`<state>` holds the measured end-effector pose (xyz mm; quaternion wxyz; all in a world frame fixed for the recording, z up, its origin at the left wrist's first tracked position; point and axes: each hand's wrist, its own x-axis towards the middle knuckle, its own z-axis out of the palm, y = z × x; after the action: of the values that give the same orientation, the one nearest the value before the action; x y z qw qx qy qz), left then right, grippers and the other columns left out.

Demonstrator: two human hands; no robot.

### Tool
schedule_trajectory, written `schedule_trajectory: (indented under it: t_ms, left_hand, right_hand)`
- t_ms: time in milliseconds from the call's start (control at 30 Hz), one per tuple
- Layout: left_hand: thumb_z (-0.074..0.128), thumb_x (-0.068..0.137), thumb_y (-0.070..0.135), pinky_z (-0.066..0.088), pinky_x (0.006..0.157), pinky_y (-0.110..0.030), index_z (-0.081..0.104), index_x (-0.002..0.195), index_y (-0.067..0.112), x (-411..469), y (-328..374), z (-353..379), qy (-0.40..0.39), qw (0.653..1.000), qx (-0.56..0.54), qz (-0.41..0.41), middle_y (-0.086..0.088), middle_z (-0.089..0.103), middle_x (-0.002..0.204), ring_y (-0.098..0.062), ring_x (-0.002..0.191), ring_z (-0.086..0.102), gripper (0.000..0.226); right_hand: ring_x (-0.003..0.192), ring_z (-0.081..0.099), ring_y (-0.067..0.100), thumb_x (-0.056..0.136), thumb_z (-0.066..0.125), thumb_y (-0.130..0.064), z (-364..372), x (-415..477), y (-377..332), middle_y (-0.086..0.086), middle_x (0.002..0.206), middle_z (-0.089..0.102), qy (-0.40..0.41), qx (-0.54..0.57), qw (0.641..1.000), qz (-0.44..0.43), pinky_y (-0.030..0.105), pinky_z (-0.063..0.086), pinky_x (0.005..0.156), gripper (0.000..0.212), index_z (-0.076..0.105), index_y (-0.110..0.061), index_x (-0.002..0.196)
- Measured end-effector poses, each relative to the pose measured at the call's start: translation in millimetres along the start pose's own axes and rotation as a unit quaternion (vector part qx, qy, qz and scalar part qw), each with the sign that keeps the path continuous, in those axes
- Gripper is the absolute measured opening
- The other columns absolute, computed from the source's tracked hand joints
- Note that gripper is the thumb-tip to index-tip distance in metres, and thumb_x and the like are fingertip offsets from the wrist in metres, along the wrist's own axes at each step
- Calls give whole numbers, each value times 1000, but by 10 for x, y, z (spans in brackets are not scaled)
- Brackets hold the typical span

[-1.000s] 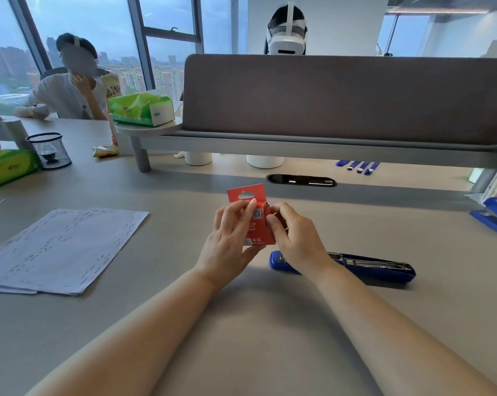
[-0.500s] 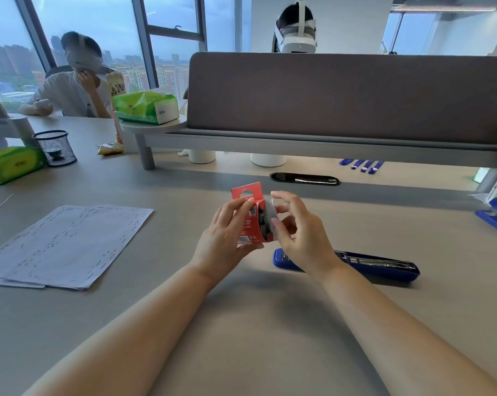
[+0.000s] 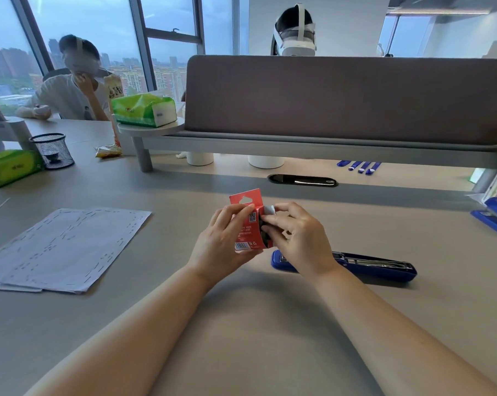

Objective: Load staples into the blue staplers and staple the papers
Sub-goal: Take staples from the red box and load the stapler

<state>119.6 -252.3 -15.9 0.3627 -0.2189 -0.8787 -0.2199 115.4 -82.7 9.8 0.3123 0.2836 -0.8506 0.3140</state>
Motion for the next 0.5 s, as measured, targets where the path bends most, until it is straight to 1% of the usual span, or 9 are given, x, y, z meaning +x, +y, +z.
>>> schedule_trajectory:
  t_ms: [67, 133, 233, 300, 400, 467, 500]
  left_hand:
    - [77, 66, 41, 55, 77, -40, 38, 127, 21, -6, -4, -5, -8, 1000, 12, 10, 7, 37, 120, -15, 109, 39, 75]
    - [75, 66, 44, 57, 73, -39, 40, 127, 19, -10, -4, 1, -11, 999, 27, 20, 6, 38, 120, -15, 109, 40, 74]
    - [76, 65, 44, 58, 67, -37, 45, 126, 16, -7, 0, 14, -15, 999, 36, 29, 6, 39, 120, -15, 108, 41, 74]
    - [76, 64, 44, 57, 64, -36, 46, 125, 17, -5, 13, 14, -13, 999, 42, 30, 6, 40, 119, -15, 106, 42, 73]
    - [79, 63, 42, 58, 62, -36, 46, 125, 17, -5, 33, 3, -18, 998, 55, 20, 5, 43, 120, -15, 107, 41, 74]
    - [81, 61, 41, 58, 61, -37, 46, 124, 16, -3, 42, -11, -22, 998, 64, 7, -1, 53, 120, -15, 107, 40, 76]
    - [81, 61, 40, 58, 61, -38, 46, 124, 16, -1, 43, -17, -23, 997, 67, 0, -5, 58, 118, -16, 107, 40, 76]
  right_hand:
    - [81, 67, 25, 77, 64, -23, -1, 4, -5, 10, 100, 69, 4, 6, 1000, 18, 32, 58, 69, 24, 73, -10, 96]
    - [80, 66, 25, 77, 68, -23, 4, -1, -14, 9, 98, 70, 2, 8, 999, 39, 34, 57, 69, 22, 73, -10, 95]
    - [82, 66, 24, 77, 71, -18, 23, 4, -34, 9, 97, 70, 8, 14, 998, 66, 35, 56, 71, 18, 74, -9, 93]
    - [83, 65, 23, 77, 72, -16, 29, 14, -58, 10, 98, 71, 14, 40, 994, 103, 35, 56, 74, 16, 74, -7, 90]
    - [79, 63, 18, 78, 72, -17, 38, 25, -69, 9, 92, 72, 13, 80, 984, 160, 28, 54, 73, 15, 74, -5, 86]
    - [76, 63, 16, 78, 72, -20, 31, 36, -68, 7, 86, 70, 3, 125, 970, 207, 21, 53, 68, 14, 72, -7, 85]
    - [75, 63, 17, 78, 72, -21, 23, 43, -67, 5, 84, 69, 2, 147, 963, 226, 20, 52, 67, 12, 71, -9, 83]
